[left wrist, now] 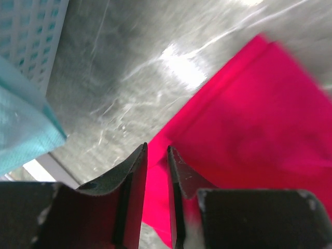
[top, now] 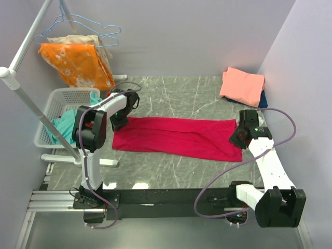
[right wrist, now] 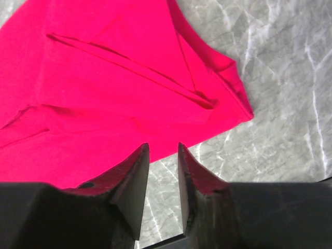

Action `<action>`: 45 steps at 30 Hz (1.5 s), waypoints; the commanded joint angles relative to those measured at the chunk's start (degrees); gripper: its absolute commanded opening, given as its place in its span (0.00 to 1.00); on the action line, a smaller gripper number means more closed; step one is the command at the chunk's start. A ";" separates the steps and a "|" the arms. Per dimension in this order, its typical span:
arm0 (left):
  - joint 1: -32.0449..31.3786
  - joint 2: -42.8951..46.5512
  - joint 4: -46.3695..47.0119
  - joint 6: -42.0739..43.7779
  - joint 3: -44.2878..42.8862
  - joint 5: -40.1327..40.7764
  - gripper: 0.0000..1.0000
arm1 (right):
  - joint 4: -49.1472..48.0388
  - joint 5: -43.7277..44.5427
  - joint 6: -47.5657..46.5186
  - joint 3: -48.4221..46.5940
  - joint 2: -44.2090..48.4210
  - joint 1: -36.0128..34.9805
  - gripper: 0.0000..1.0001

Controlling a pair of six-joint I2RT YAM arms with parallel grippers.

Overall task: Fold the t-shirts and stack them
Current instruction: Fold the tshirt

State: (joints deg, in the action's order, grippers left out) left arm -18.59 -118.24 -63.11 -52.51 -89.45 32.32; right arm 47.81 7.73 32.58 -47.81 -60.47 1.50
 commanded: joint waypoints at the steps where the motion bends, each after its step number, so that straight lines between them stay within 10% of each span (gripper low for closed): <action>1: -0.40 4.41 -0.70 -2.16 -0.02 0.91 0.28 | -0.96 -2.36 1.17 -0.88 -0.35 0.08 0.27; 16: -0.48 2.76 9.85 8.39 -3.00 -11.48 0.28 | -9.92 -4.74 0.73 -5.53 -13.08 -2.99 0.22; 45: 0.57 -4.46 7.39 11.73 -10.57 -11.40 0.25 | -14.68 -12.04 -3.57 -24.34 -43.24 -7.30 0.27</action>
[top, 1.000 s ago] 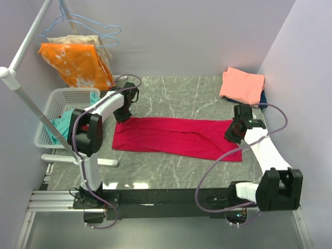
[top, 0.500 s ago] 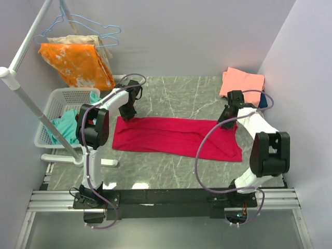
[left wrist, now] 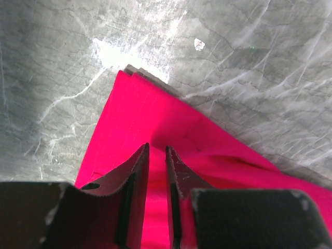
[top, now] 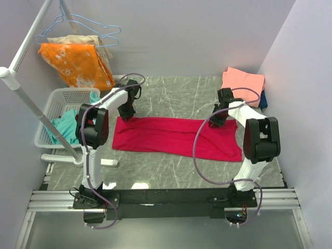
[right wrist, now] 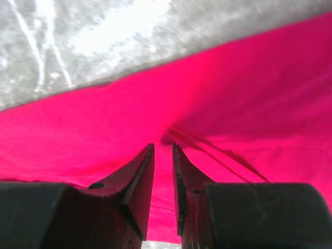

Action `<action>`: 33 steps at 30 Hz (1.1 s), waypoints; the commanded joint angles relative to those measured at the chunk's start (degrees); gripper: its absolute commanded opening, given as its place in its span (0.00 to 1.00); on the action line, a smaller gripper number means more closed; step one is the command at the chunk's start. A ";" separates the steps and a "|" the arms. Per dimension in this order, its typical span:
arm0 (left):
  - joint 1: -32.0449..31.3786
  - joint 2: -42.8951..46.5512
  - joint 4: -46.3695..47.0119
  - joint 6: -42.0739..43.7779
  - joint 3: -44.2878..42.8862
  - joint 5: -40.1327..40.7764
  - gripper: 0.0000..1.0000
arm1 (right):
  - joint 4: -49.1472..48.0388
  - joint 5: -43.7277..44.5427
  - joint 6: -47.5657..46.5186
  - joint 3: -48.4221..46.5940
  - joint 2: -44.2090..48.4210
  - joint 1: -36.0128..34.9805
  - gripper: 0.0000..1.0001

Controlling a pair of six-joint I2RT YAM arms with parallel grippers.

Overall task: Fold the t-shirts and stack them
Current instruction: Fold the tshirt

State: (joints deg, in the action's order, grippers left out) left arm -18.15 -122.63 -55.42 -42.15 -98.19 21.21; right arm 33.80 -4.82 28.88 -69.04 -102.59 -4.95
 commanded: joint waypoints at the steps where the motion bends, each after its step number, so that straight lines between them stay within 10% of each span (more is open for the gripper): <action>1: 0.13 -0.07 -0.30 1.46 -1.83 -0.29 0.25 | -0.58 0.86 0.21 -3.65 -1.39 -1.02 0.27; 33: 0.75 1.34 0.05 2.42 -0.77 0.32 0.23 | 8.73 12.38 -0.93 -9.89 -8.33 -4.54 0.33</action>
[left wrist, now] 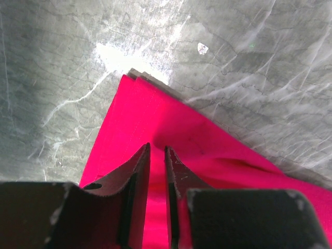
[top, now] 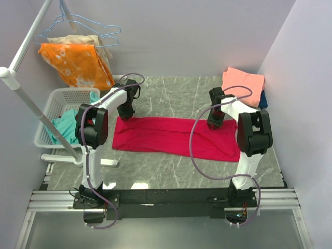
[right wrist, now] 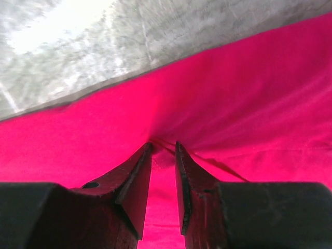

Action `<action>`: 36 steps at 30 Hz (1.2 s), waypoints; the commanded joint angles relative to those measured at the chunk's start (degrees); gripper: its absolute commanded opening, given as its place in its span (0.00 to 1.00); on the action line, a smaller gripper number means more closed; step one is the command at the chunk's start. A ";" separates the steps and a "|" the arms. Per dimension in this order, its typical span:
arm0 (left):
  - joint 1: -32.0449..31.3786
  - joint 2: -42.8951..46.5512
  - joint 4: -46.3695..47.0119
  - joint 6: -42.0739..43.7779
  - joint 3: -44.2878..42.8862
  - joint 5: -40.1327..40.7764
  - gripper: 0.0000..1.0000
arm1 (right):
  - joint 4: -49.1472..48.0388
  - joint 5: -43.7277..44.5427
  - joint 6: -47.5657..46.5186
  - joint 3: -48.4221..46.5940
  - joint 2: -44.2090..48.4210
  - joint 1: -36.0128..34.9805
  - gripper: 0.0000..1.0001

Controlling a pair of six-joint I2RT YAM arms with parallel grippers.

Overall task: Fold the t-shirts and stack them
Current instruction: Fold the tshirt

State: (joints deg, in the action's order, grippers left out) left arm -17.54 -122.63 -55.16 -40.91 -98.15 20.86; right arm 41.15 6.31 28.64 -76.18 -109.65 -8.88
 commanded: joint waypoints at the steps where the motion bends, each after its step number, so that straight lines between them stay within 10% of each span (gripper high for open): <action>1: 0.14 1.34 -0.22 1.18 -0.90 0.67 0.23 | 1.48 1.25 -0.69 -2.92 -1.45 -0.61 0.33; 6: 0.14 1.43 -0.21 1.09 -0.73 0.58 0.23 | 1.57 0.99 -1.31 -3.09 -2.41 -0.87 0.28; 11: 0.14 1.43 -0.21 1.00 -0.64 0.67 0.22 | 1.83 0.55 -1.40 -2.83 -2.33 -1.49 0.00; 36: 0.14 0.55 0.40 1.18 -1.61 1.55 0.22 | 6.67 -3.39 9.14 16.76 23.94 -15.98 0.00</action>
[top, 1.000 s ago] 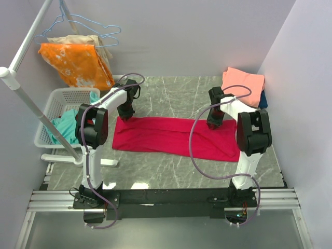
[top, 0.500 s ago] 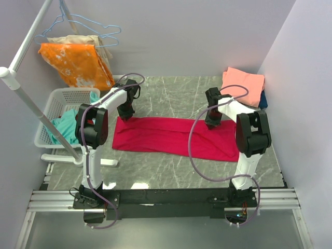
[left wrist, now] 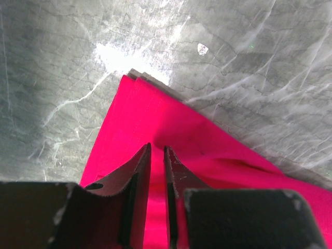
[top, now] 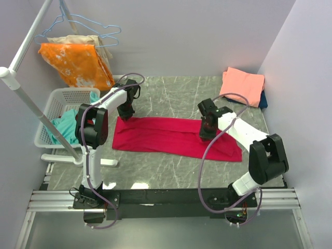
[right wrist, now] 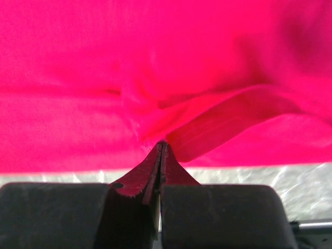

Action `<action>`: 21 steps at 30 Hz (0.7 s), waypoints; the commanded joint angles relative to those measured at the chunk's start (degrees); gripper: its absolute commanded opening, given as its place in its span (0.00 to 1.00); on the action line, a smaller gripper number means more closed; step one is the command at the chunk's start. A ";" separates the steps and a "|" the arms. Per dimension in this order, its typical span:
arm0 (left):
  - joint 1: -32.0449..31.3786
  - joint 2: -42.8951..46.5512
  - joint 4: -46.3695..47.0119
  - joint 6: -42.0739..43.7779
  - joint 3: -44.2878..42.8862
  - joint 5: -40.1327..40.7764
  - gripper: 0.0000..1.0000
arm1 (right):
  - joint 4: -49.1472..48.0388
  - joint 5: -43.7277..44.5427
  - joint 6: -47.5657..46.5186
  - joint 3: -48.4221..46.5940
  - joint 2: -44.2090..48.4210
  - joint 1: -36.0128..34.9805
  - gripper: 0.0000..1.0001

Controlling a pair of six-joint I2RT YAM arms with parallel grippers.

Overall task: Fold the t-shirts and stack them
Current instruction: Fold the tshirt

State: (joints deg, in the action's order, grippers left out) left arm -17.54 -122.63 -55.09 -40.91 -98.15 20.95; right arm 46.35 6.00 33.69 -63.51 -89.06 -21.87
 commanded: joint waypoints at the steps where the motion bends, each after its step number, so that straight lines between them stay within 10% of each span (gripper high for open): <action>1: 0.14 0.55 0.33 1.18 -1.69 1.55 0.22 | 1.20 -3.71 5.23 4.96 3.71 -4.31 0.00; 8: 0.14 0.37 0.42 1.18 -1.87 1.73 0.22 | -0.21 -7.75 8.23 8.49 5.29 -8.62 0.02; 11: 0.14 0.37 0.25 1.18 -2.13 2.16 0.22 | 0.49 -8.55 9.46 7.26 6.96 -9.59 0.33; 12: 0.14 0.46 0.16 1.18 -2.13 2.25 0.22 | 0.76 -8.46 9.55 6.82 8.01 -9.60 0.99; 21: 0.14 0.37 0.16 1.18 -2.22 2.17 0.22 | 2.26 6.82 7.71 0.05 8.82 -9.07 1.00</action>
State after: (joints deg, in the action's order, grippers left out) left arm -17.54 -122.63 -55.11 -40.88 -98.17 21.93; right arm 48.58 3.25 41.87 -59.77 -81.54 -31.24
